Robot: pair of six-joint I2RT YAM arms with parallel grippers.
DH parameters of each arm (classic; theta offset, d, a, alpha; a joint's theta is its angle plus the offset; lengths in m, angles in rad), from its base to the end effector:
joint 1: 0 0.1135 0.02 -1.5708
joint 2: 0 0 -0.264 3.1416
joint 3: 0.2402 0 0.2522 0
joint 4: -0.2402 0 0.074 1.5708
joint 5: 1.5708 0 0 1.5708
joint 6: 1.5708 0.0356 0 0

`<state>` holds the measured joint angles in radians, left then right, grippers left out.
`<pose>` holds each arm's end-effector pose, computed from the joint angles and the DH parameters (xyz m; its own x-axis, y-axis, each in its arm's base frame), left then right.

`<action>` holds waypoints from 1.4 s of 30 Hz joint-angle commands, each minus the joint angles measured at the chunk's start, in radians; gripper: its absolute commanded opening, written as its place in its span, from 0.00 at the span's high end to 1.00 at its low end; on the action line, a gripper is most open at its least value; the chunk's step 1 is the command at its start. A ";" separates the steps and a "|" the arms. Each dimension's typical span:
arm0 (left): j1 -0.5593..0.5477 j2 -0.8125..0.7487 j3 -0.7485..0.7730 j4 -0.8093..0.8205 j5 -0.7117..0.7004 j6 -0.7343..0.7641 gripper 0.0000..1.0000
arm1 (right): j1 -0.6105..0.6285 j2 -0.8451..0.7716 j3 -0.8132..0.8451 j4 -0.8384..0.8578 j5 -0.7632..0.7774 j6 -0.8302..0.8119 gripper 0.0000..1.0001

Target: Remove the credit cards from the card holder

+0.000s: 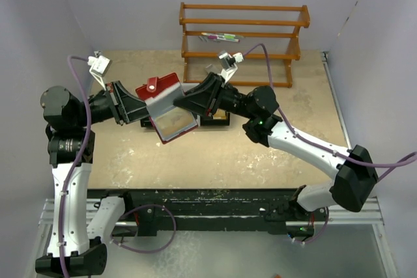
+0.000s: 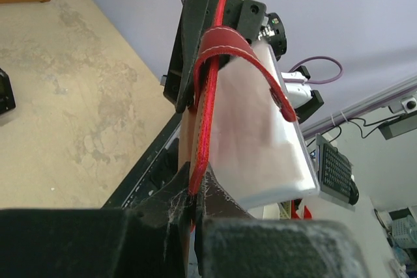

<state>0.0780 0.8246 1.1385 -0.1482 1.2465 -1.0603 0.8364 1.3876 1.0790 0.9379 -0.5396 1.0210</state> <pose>0.1416 -0.0228 0.4541 -0.7112 -0.3344 -0.6183 0.5868 0.2020 -0.7842 0.1928 0.2409 0.4174 -0.5742 0.4556 -0.6803 -0.8145 -0.2332 0.5313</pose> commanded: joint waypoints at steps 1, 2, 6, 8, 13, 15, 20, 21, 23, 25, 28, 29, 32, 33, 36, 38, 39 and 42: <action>0.002 -0.018 -0.002 -0.031 0.001 0.073 0.93 | -0.002 0.014 0.057 0.081 -0.061 0.066 0.79; 0.002 -0.018 0.001 -0.049 -0.001 0.102 0.90 | -0.002 0.014 0.052 0.085 -0.063 0.072 0.86; 0.001 -0.013 0.033 -0.157 -0.032 0.248 0.80 | -0.002 -0.008 0.023 0.099 -0.066 0.083 1.00; 0.002 0.000 0.092 -0.264 -0.074 0.377 0.71 | -0.003 -0.026 0.015 0.077 -0.074 0.076 1.00; 0.002 0.039 0.264 -0.491 -0.230 0.703 0.51 | -0.009 -0.105 -0.017 -0.076 -0.091 -0.005 1.00; 0.002 0.042 0.297 -0.507 -0.258 0.762 0.44 | -0.010 -0.127 -0.009 -0.187 -0.096 -0.056 1.00; 0.002 0.019 0.312 -0.472 -0.244 0.808 0.29 | -0.010 -0.139 0.037 -0.430 -0.120 -0.171 1.00; 0.002 0.017 0.301 -0.458 -0.198 0.798 0.27 | -0.010 -0.136 0.044 -0.447 -0.134 -0.180 1.00; 0.002 0.016 0.246 -0.417 -0.087 0.758 0.20 | -0.010 -0.124 0.071 -0.492 -0.155 -0.207 1.00; 0.002 0.016 0.194 -0.376 -0.034 0.717 0.18 | -0.010 -0.106 0.112 -0.555 -0.162 -0.246 1.00; 0.002 0.021 0.164 -0.413 -0.040 0.764 0.19 | -0.010 -0.075 0.170 -0.650 -0.191 -0.310 1.00; 0.002 0.023 0.159 -0.427 -0.047 0.772 0.19 | -0.010 -0.067 0.182 -0.670 -0.199 -0.315 1.00; 0.002 0.029 0.143 -0.463 -0.015 0.790 0.19 | -0.010 -0.049 0.208 -0.716 -0.223 -0.317 1.00; 0.002 0.027 0.134 -0.465 -0.008 0.795 0.19 | -0.010 -0.045 0.213 -0.719 -0.227 -0.320 1.00; 0.002 0.013 0.119 -0.504 -0.016 0.857 0.19 | -0.010 -0.030 0.243 -0.742 -0.223 -0.339 1.00; 0.002 0.008 0.109 -0.532 -0.025 0.884 0.19 | -0.010 -0.012 0.268 -0.769 -0.224 -0.344 1.00; 0.001 0.007 0.104 -0.544 -0.029 0.899 0.19 | -0.010 -0.002 0.281 -0.788 -0.223 -0.347 1.00; 0.002 -0.001 0.091 -0.586 -0.020 0.942 0.18 | -0.010 0.028 0.323 -0.842 -0.227 -0.348 1.00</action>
<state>0.0780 0.8413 1.2415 -0.6876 1.1969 -0.2142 0.8299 1.4002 1.3128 0.1432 -0.7330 0.6956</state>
